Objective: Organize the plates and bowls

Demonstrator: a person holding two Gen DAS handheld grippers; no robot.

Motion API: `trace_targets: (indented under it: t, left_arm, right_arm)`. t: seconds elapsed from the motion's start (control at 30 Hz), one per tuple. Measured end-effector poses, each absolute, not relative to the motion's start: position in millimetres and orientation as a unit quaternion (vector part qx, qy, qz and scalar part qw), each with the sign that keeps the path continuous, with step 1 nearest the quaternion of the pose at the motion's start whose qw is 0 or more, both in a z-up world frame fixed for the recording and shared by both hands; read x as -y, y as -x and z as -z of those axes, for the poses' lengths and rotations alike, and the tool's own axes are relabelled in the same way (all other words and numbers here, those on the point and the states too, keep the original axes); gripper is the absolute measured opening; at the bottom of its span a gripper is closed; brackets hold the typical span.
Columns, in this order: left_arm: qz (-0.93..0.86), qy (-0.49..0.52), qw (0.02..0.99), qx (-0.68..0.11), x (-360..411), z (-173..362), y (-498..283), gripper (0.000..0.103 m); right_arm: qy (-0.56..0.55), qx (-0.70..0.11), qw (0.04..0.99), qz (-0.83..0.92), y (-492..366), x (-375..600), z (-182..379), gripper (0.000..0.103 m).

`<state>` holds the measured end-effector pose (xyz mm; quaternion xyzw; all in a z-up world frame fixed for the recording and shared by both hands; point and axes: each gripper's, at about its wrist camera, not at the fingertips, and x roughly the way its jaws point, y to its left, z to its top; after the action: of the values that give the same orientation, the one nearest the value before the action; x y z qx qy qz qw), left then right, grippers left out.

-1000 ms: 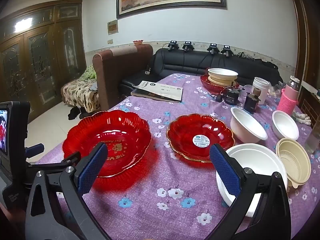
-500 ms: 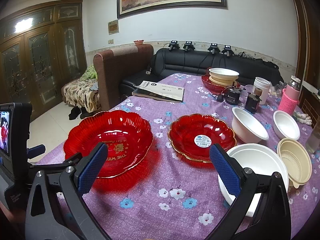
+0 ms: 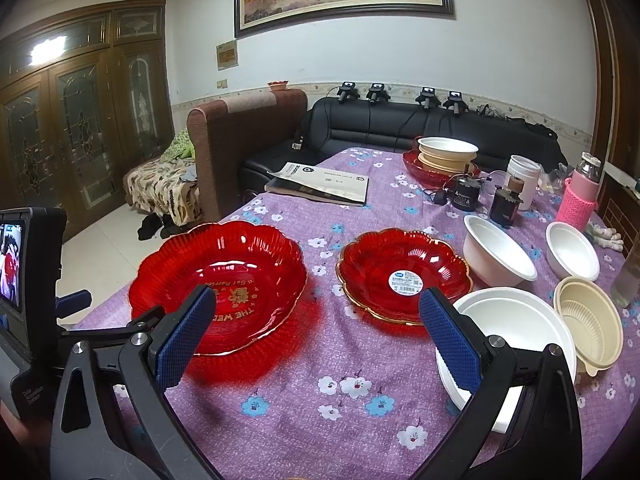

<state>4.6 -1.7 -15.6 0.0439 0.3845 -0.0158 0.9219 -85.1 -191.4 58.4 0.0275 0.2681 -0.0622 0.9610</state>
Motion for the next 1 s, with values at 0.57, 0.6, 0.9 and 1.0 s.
trace_targets:
  t: [0.57, 0.6, 0.9, 1.0]
  left_arm:
    - [0.014, -0.042, 0.921, -0.388, -2.4, 7.2, -4.9, 0.100]
    - [0.014, -0.041, 0.921, -0.387, -2.7, 6.5, -4.6, 0.100]
    - [0.013, -0.040, 0.922, -0.385, -5.1, 5.9, -3.0, 0.100]
    - [0.013, -0.040, 0.922, -0.385, -5.6, 5.8, -2.6, 0.100]
  right_arm:
    - [-0.027, -0.266, 0.962, 0.061, 85.6, 190.8, -61.3, 0.103]
    - [-0.027, -0.266, 0.962, 0.061, 85.4, 190.8, -61.4, 0.103]
    - [-0.027, -0.266, 0.962, 0.063, 87.2, 190.8, -63.5, 0.103]
    - [-0.029, -0.264, 0.962, 0.065, 88.5, 192.1, -65.5, 0.103]
